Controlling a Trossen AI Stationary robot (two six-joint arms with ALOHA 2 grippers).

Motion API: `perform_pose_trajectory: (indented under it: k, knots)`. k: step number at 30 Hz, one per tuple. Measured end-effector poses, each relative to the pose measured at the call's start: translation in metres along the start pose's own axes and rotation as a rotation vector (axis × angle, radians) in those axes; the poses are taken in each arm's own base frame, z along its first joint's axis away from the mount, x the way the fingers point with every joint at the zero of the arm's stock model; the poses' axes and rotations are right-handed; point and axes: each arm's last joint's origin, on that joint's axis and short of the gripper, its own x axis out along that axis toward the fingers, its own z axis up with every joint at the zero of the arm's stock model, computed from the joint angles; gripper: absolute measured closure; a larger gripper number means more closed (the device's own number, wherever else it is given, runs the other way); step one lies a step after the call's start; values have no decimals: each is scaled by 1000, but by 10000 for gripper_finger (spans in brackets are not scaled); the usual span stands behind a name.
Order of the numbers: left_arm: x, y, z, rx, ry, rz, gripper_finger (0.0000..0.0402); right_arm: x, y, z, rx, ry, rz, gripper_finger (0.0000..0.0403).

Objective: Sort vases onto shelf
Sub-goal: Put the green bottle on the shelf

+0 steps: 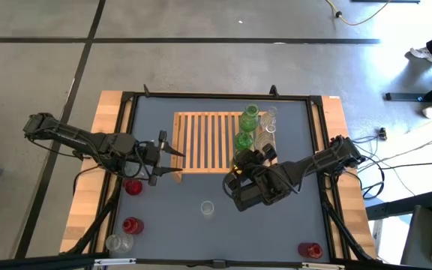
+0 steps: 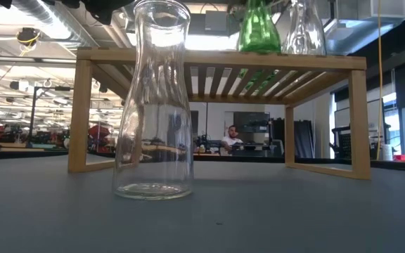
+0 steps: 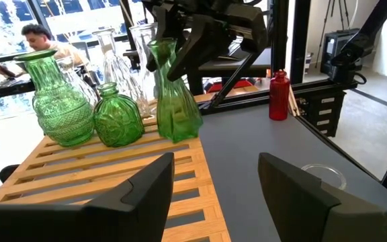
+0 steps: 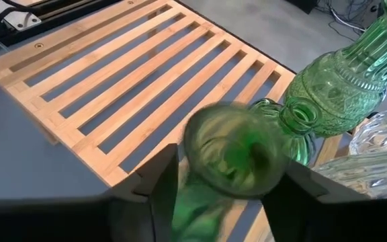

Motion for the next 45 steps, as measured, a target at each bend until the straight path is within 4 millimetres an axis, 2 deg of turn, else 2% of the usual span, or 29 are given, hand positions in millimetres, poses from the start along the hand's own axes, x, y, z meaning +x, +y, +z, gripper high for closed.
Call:
perform_pose_trajectory:
  k: [5, 15, 32, 41, 45]
  knots:
    - [0, 0, 0, 0, 0, 0, 191, 0, 0, 0, -21, -1, 0, 215]
    - [0, 0, 0, 0, 0, 0, 191, 0, 0, 0, -77, 0, -2, 228]
    - [0, 0, 0, 2, 0, 0, 191, -4, -3, 2, -90, 1, -7, 225]
    - [0, 0, 0, 2, -1, 0, 191, -4, -4, 3, -92, -12, -15, 153]
    - [0, 0, 0, 3, -1, 0, 191, -5, -5, 4, -96, -27, -20, 139]
